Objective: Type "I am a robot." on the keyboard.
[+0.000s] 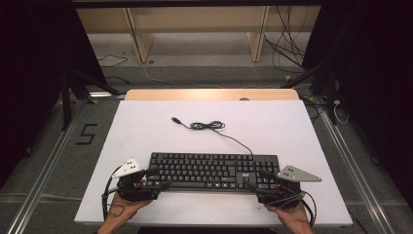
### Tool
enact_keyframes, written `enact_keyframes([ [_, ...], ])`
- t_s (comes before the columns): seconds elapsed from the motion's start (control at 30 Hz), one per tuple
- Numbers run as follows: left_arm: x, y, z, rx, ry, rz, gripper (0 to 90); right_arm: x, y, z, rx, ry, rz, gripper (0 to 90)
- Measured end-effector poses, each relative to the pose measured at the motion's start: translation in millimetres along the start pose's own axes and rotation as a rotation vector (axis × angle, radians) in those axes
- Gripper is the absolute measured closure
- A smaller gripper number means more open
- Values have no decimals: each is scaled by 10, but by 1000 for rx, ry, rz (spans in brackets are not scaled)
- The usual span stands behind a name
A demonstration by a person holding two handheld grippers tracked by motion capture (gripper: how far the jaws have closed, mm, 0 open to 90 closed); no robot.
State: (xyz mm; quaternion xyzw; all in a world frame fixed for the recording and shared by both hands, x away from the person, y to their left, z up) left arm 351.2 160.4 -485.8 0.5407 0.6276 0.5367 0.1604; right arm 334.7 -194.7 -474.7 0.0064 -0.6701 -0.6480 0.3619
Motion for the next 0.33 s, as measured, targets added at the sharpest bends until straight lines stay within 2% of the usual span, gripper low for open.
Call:
enact_keyframes([
  [0.33, 5, 0, 8, 2, 3, -1, 233, -6, 2, 5, 3, -1, -1, 324],
])
Point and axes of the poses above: each handheld gripper's, and its own axes: x roughly backward along the jaws, y roughly out of its top, z roughly to its left, the point moved 6 cm from there along -x, roughly forward along the jaws, and after that the axes turned 13 degrees about -y, right-handed, at the moved point
